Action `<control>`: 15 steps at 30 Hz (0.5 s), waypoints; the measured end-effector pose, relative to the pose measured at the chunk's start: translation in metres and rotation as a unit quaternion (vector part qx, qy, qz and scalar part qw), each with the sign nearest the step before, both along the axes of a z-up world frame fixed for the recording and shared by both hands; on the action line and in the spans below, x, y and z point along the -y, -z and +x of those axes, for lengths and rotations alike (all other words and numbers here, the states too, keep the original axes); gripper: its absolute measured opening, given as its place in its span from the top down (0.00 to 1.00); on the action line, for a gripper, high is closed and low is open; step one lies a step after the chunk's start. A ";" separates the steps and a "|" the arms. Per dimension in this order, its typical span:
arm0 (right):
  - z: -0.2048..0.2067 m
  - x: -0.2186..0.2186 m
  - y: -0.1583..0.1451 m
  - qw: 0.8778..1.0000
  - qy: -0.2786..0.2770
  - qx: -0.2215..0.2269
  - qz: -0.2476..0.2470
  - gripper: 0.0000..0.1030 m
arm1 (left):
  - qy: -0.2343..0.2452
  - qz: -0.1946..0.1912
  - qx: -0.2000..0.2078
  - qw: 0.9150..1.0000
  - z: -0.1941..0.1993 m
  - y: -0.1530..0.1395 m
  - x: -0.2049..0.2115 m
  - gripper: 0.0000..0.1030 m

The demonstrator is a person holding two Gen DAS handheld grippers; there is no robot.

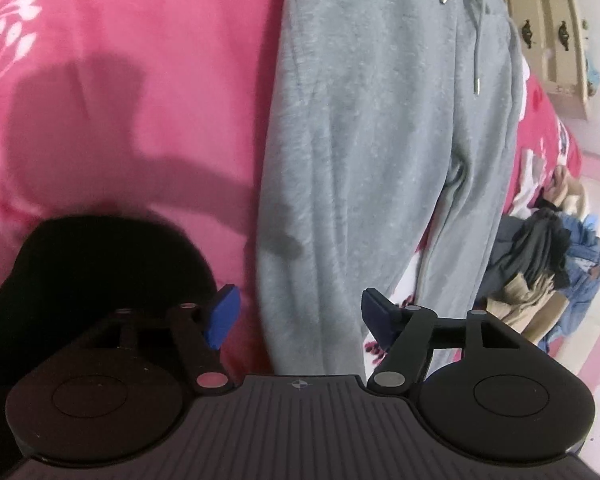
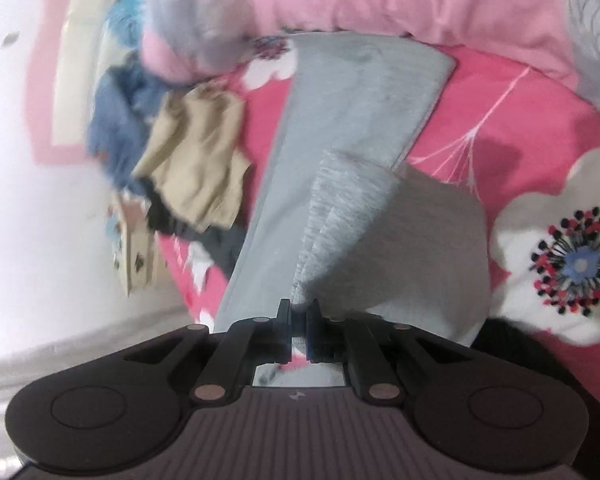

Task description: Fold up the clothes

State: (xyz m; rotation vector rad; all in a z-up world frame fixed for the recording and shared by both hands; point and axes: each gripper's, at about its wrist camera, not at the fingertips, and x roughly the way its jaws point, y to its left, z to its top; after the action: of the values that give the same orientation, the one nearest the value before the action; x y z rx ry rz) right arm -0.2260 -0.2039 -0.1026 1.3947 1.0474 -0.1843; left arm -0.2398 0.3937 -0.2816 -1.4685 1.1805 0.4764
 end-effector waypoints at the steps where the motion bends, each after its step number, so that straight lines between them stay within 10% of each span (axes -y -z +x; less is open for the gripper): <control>1: -0.008 0.001 -0.008 1.000 0.000 0.000 -0.002 0.93 | 0.004 0.002 0.001 1.000 0.002 0.002 0.001 0.35; 7: -0.065 0.005 -0.023 1.000 0.011 -0.007 -0.019 0.93 | 0.050 0.038 -0.016 0.998 0.023 0.014 0.006 0.39; 15: -0.085 0.019 0.024 0.997 0.030 -0.039 -0.057 0.93 | 0.083 0.054 -0.021 0.995 0.037 0.013 0.006 0.94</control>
State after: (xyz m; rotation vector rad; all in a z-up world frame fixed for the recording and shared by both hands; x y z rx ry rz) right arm -0.3111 -0.2224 -0.1270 1.3245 1.0444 -0.3400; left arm -0.2024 0.3874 -0.2948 -1.2613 1.2799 0.4513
